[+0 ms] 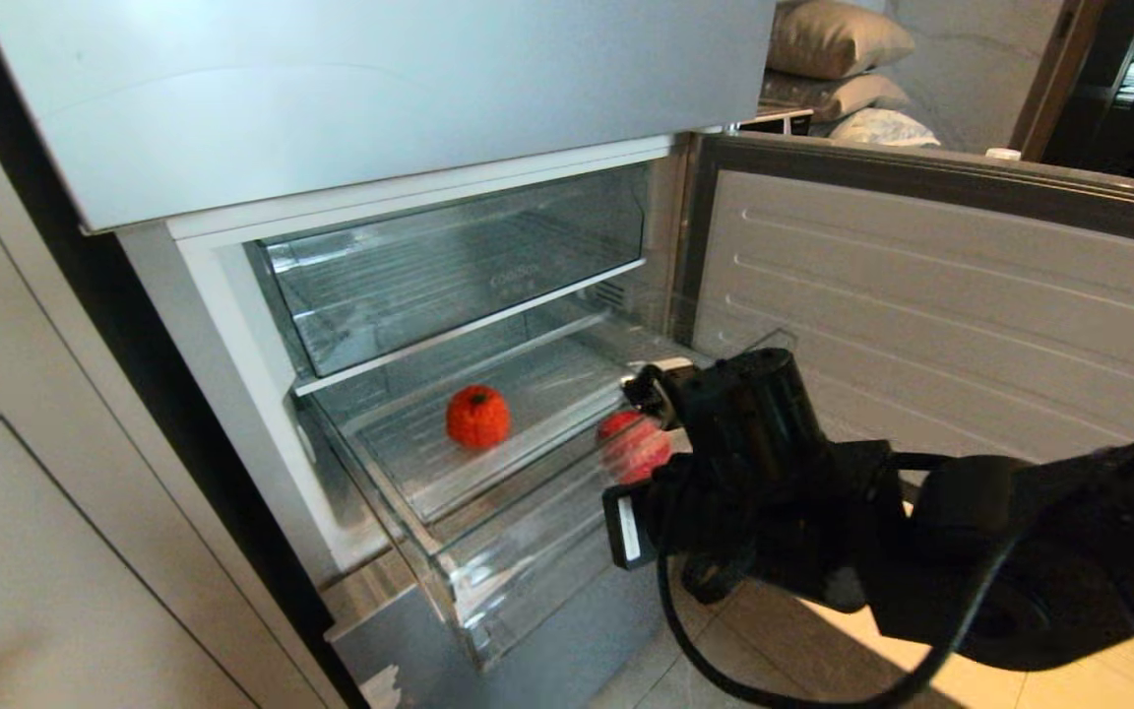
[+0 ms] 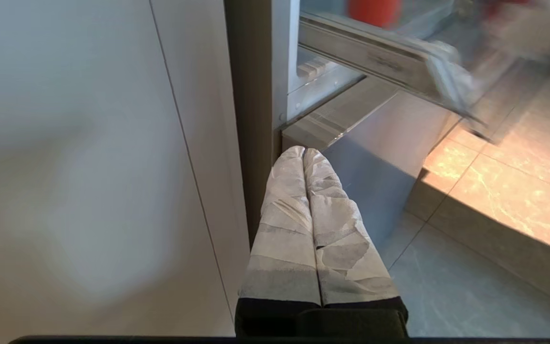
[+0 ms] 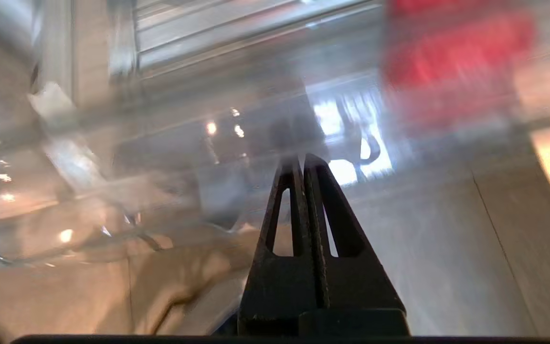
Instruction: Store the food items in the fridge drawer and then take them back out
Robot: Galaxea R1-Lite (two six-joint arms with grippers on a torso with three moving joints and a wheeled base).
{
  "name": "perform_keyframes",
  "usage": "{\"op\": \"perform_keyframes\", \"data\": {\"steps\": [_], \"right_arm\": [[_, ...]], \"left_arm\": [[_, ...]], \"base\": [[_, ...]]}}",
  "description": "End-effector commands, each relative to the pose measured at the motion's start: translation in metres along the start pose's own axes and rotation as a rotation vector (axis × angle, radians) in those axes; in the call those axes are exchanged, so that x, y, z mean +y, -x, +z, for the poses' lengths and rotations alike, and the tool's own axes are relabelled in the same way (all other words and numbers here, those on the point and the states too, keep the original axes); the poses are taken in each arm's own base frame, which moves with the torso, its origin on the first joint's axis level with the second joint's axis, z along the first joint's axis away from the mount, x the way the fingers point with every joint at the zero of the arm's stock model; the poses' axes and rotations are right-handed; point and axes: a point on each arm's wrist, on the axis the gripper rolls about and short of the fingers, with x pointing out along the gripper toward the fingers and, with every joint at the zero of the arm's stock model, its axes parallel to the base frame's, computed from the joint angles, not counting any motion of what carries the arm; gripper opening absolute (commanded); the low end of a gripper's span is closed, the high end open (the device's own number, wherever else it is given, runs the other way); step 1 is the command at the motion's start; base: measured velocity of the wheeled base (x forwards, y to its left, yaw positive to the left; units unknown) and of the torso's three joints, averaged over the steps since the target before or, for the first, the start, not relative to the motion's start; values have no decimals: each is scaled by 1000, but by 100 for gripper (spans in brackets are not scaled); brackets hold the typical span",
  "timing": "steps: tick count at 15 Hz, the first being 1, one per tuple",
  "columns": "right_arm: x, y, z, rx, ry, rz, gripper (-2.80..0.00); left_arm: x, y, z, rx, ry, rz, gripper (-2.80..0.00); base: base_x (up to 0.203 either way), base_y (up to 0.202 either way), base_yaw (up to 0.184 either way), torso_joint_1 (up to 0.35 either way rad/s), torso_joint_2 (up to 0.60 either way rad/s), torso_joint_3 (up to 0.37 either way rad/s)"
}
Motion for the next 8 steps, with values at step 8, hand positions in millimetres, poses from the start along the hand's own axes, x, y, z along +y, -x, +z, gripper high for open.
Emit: {"op": "perform_keyframes", "data": {"steps": [8], "right_arm": [[5, -139, 16, -384, -17, -124, -280]], "left_arm": [[0, 0, 0, 0, 0, 1, -280]], "base": [[0, 0, 0, 0, 0, 0]]}}
